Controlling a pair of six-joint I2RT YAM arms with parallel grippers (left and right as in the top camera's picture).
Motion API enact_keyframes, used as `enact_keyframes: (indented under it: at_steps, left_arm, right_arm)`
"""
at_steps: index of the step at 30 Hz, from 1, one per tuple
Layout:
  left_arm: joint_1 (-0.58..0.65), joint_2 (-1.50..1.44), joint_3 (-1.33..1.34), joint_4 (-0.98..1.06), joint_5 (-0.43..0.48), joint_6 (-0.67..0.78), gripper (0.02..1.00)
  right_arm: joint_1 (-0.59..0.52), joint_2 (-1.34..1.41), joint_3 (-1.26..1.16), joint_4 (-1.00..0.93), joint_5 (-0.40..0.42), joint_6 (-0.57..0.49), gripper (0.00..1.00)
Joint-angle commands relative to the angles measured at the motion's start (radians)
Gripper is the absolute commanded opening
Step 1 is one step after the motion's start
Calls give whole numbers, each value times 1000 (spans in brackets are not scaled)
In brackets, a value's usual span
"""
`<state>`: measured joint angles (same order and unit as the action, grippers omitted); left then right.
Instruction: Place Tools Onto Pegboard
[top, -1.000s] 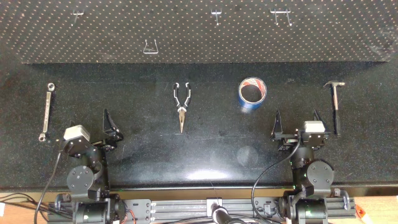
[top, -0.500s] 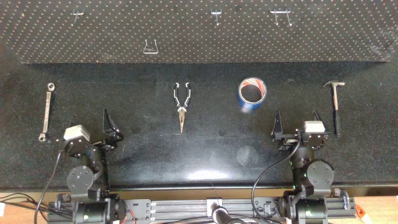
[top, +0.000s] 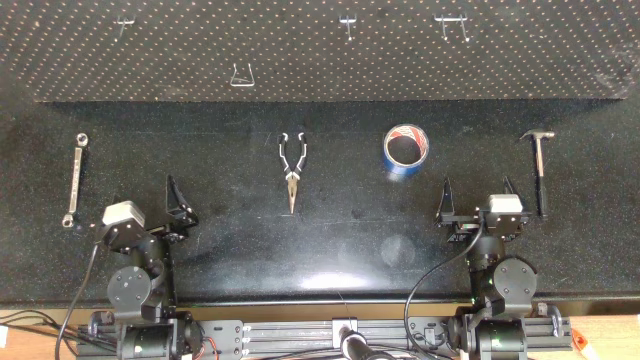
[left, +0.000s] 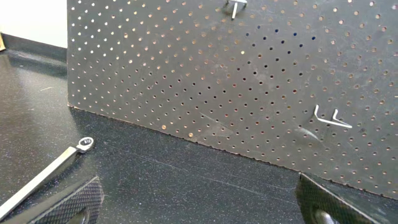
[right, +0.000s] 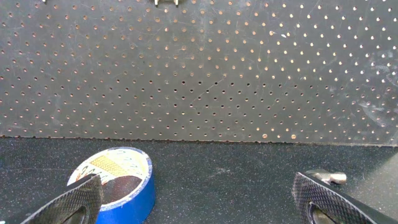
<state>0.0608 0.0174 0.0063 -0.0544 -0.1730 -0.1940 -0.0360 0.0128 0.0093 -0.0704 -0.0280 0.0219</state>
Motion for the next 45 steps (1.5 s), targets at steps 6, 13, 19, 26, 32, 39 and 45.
enact_keyframes:
  at_steps: [6, 13, 19, 26, 32, 39, 45]
  left_arm:
    - [1, 21, 0, 21, 60, 17, 998]
    - [13, 373, 201, 122, 53, 160, 993]
    - [26, 750, 576, -72, -79, 285, 993]
    - [216, 966, 994, -521, 20, 278, 993]
    - [411, 1009, 1095, -752, 23, 386, 993]
    - [640, 1022, 1095, -1008, 163, 691, 993]
    - [946, 1042, 1094, -941, 307, 805, 993]
  right_arm:
    - [7, -9, -5, -1, -6, 11, 980]
    - [7, -9, -5, -1, -6, 11, 980]
    - [7, -9, -5, -1, -6, 11, 980]
    - [7, -9, -5, -1, -6, 11, 982]
    - [7, -9, -5, -1, -6, 11, 980]
    - [7, -9, -5, -1, -6, 11, 980]
    - [7, -9, -5, -1, -6, 11, 980]
